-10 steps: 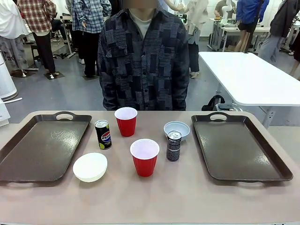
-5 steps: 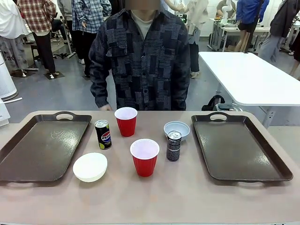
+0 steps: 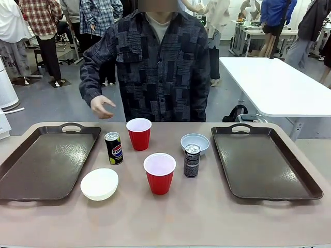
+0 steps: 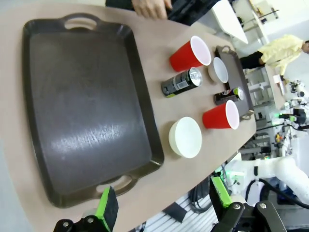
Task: Prepare tableware on both trays.
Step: Pick up a Picnic Bowl from the table and place it on a Handle tray.
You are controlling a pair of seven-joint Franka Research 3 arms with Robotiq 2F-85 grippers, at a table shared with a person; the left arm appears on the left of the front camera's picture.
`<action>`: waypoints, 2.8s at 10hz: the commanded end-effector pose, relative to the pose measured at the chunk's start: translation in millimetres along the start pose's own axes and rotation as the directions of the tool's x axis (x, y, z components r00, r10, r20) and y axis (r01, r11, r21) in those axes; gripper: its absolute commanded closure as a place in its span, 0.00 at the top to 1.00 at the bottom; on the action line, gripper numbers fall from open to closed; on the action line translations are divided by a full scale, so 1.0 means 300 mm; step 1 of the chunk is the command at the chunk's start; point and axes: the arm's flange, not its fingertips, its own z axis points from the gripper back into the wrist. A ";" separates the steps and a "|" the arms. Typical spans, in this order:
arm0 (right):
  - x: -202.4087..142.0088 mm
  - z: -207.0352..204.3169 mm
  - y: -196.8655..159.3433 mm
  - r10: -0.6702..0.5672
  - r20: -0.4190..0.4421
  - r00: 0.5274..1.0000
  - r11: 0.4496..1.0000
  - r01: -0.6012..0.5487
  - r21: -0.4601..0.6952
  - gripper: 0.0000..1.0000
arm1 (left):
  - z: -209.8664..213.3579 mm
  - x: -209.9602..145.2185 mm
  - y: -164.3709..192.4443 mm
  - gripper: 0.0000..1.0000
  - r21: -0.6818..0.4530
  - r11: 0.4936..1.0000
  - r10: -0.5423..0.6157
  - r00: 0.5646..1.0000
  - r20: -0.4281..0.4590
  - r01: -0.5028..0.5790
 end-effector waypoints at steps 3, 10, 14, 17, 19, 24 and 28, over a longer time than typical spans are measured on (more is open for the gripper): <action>0.000 0.000 0.000 0.000 0.000 1.000 1.000 0.000 0.000 1.00 | 0.000 0.004 0.003 1.00 -0.001 1.000 0.008 1.000 0.012 -0.008; 0.478 -0.213 0.493 -0.145 -0.157 0.977 0.926 0.078 -0.370 1.00 | 0.000 0.004 0.003 1.00 -0.001 1.000 0.008 1.000 0.012 -0.008; 0.754 -0.592 0.640 -0.207 -0.099 0.973 0.774 0.101 -0.625 1.00 | 0.000 0.004 0.003 1.00 -0.001 1.000 0.008 1.000 0.012 -0.008; 0.868 -0.818 0.604 -0.194 -0.022 0.981 0.682 0.119 -0.722 1.00 | 0.000 0.004 0.003 1.00 -0.001 1.000 0.008 1.000 0.012 -0.008; 0.886 -0.876 0.561 -0.130 -0.078 0.988 0.780 0.054 -0.623 1.00 | 0.000 0.004 0.003 1.00 -0.001 1.000 0.008 1.000 0.012 -0.008; 0.866 -0.855 0.569 -0.163 -0.053 0.985 0.722 0.082 -0.687 1.00 | 0.000 0.004 0.003 1.00 -0.001 1.000 0.008 1.000 0.012 -0.008; 0.915 -1.120 0.545 -0.015 -0.083 0.996 0.687 -0.050 -0.724 1.00 | 0.000 0.004 0.003 1.00 -0.001 1.000 0.008 1.000 0.012 -0.008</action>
